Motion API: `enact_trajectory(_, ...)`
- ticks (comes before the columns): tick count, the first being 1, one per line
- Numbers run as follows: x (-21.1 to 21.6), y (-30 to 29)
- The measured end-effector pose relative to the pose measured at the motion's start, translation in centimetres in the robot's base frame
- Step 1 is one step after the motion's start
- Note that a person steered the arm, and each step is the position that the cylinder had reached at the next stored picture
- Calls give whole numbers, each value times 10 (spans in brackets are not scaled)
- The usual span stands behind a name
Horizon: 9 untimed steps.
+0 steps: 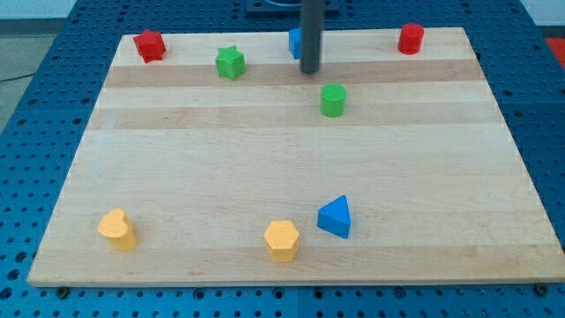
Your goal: Move green star towards bottom right
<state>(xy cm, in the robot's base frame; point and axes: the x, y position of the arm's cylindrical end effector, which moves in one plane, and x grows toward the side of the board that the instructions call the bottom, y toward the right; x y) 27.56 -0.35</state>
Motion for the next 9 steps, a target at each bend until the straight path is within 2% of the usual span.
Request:
enact_trajectory(2, 20, -185)
enact_trajectory(3, 6, -218)
enact_trajectory(4, 0, -153)
enact_trajectory(5, -18, -127)
enact_trajectory(6, -44, -160)
enact_trajectory(7, -60, -147)
enact_trajectory(8, -28, -107)
enact_trajectory(9, 36, -81)
